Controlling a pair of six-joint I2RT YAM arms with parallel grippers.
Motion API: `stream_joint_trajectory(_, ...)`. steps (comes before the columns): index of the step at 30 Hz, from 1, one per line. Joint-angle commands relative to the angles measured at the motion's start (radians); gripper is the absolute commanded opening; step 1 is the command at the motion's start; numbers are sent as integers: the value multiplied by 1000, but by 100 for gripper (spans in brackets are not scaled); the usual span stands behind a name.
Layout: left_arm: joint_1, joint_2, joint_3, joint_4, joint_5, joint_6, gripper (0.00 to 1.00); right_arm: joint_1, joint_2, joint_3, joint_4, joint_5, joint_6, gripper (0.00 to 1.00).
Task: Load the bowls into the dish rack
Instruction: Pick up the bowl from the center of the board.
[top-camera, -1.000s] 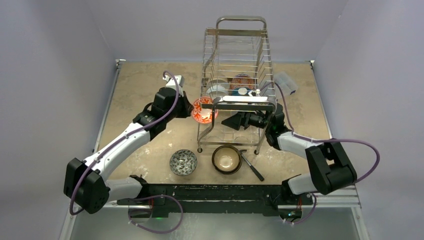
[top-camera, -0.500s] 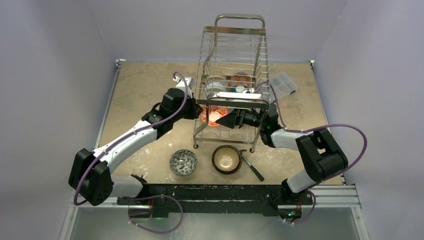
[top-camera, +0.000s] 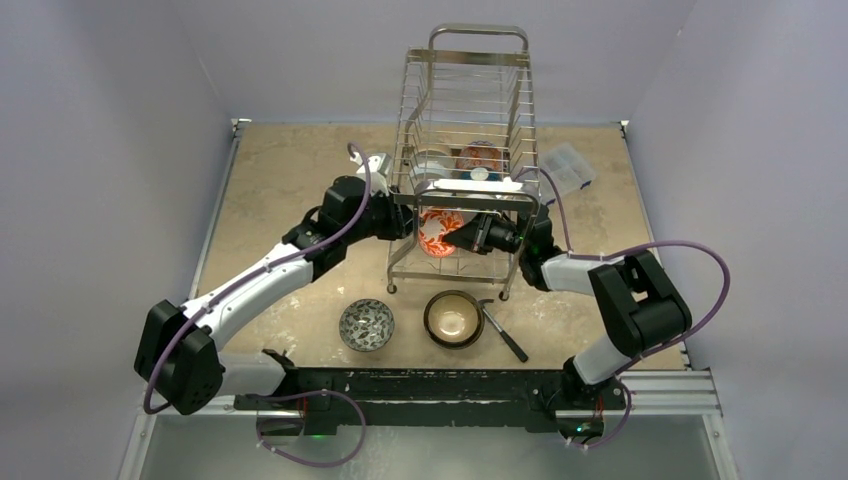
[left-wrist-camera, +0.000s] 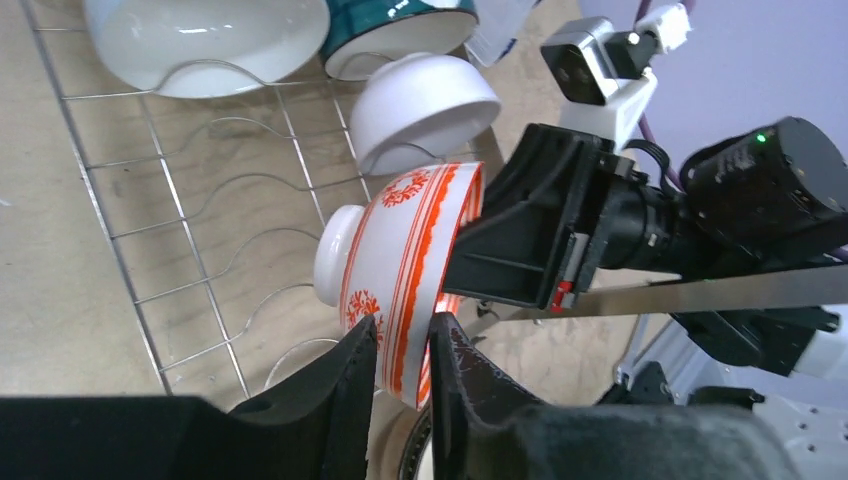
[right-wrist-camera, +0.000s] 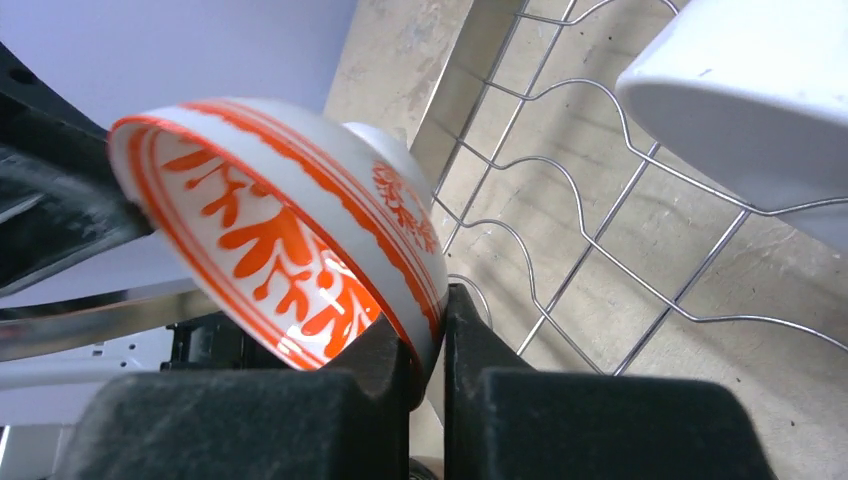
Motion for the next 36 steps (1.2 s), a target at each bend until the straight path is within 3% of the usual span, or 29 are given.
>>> stream_joint_trajectory(1, 11, -26, 0, 32, 10, 50, 34, 17, -32, 69, 27, -95, -47, 0)
stream_joint_trajectory(3, 15, -37, -14, 29, 25, 48, 55, 17, -35, 73, 0, -89, -65, 0)
stream_joint_trajectory(7, 21, -74, -54, 44, 47, 36, 78, 17, -49, 70, -10, -91, -79, 0)
stream_joint_trajectory(12, 33, -100, -99, 107, 162, 18, 93, 16, -66, 74, -35, -96, -110, 0)
stream_joint_trajectory(23, 43, 17, -125, 257, 428, -46, 99, 17, -82, 83, -66, -122, -143, 0)
stream_joint_trajectory(31, 18, 39, -139, 306, 496, -70, 99, 18, -101, 102, -137, -103, -183, 0)
stream_joint_trajectory(36, -11, 48, -140, 256, 471, -53, 99, 18, -111, 115, -164, -90, -204, 0)
